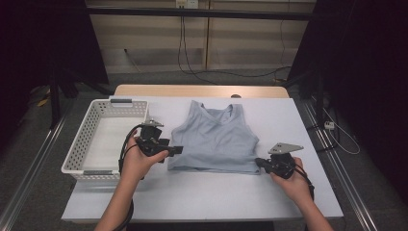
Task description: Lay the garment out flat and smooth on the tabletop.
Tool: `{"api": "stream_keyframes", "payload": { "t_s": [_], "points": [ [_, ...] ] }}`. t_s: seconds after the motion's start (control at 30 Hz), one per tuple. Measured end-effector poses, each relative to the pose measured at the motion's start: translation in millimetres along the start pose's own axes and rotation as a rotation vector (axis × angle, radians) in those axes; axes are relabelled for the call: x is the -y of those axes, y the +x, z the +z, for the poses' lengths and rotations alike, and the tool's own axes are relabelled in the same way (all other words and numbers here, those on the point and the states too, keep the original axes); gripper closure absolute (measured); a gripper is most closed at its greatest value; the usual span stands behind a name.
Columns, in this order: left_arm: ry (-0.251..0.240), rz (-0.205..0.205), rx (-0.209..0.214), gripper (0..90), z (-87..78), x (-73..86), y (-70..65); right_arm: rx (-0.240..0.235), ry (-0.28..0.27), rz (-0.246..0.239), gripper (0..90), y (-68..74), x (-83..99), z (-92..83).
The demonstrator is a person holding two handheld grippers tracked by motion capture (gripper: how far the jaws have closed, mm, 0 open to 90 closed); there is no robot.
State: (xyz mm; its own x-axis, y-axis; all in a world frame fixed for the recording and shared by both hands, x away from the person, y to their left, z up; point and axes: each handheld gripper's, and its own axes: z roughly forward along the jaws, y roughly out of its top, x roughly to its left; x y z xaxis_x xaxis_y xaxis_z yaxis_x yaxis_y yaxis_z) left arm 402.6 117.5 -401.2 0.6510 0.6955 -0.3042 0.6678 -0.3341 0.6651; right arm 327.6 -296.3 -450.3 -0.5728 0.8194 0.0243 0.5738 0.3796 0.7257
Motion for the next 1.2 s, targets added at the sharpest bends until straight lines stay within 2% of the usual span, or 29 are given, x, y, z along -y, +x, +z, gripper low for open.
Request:
{"api": "stream_keyframes", "payload": {
  "t_s": [0.13,0.2,0.3,0.37,0.43,0.5,0.57,0.67,0.77,0.93,1.03,1.07,1.2],
  "points": [
    [0.030,-0.003,-0.022,30.8,8.8,4.3,1.4,-0.008,-0.024,0.028,87.8,0.2,1.6,-0.5],
    [0.043,-0.003,-0.029,30.7,12.7,5.9,2.5,-0.013,-0.037,0.029,78.8,0.6,0.6,-1.2],
    [0.039,-0.014,-0.048,29.7,15.8,7.5,5.1,0.004,-0.076,0.051,69.7,-0.7,-1.5,-6.1],
    [0.041,-0.014,-0.057,29.9,17.0,8.3,6.7,0.033,-0.093,0.073,65.1,-3.0,-1.8,-8.6],
    [0.044,-0.012,-0.068,30.0,19.7,8.9,7.1,0.036,-0.100,0.125,61.2,-5.0,-1.0,-8.8],
    [0.045,-0.008,-0.076,30.3,22.1,9.3,7.6,0.032,-0.099,0.141,61.0,-5.5,-1.6,-7.9],
    [0.058,-0.007,-0.081,31.7,25.2,10.4,7.8,0.057,-0.092,0.145,60.5,-6.5,-1.4,-6.3],
    [0.067,-0.003,-0.096,32.8,28.4,10.8,6.1,0.062,-0.082,0.162,58.1,-9.5,1.4,-4.3],
    [0.069,0.025,-0.108,35.1,31.4,9.1,3.3,0.071,-0.065,0.143,57.8,-9.3,2.0,-2.4],
    [0.076,0.023,-0.110,34.4,35.2,10.6,2.7,0.058,-0.041,0.139,58.0,-6.8,3.2,5.1],
    [0.073,0.016,-0.104,32.7,35.1,11.3,3.1,0.074,-0.011,0.119,57.7,-4.0,4.0,10.8],
    [0.070,0.016,-0.106,32.2,35.0,11.5,3.2,0.073,-0.012,0.110,58.4,-3.2,3.6,11.8],
    [0.065,0.007,-0.105,29.3,35.2,11.9,2.8,0.026,-0.014,0.150,69.1,-4.8,3.9,12.5]
  ]
}}
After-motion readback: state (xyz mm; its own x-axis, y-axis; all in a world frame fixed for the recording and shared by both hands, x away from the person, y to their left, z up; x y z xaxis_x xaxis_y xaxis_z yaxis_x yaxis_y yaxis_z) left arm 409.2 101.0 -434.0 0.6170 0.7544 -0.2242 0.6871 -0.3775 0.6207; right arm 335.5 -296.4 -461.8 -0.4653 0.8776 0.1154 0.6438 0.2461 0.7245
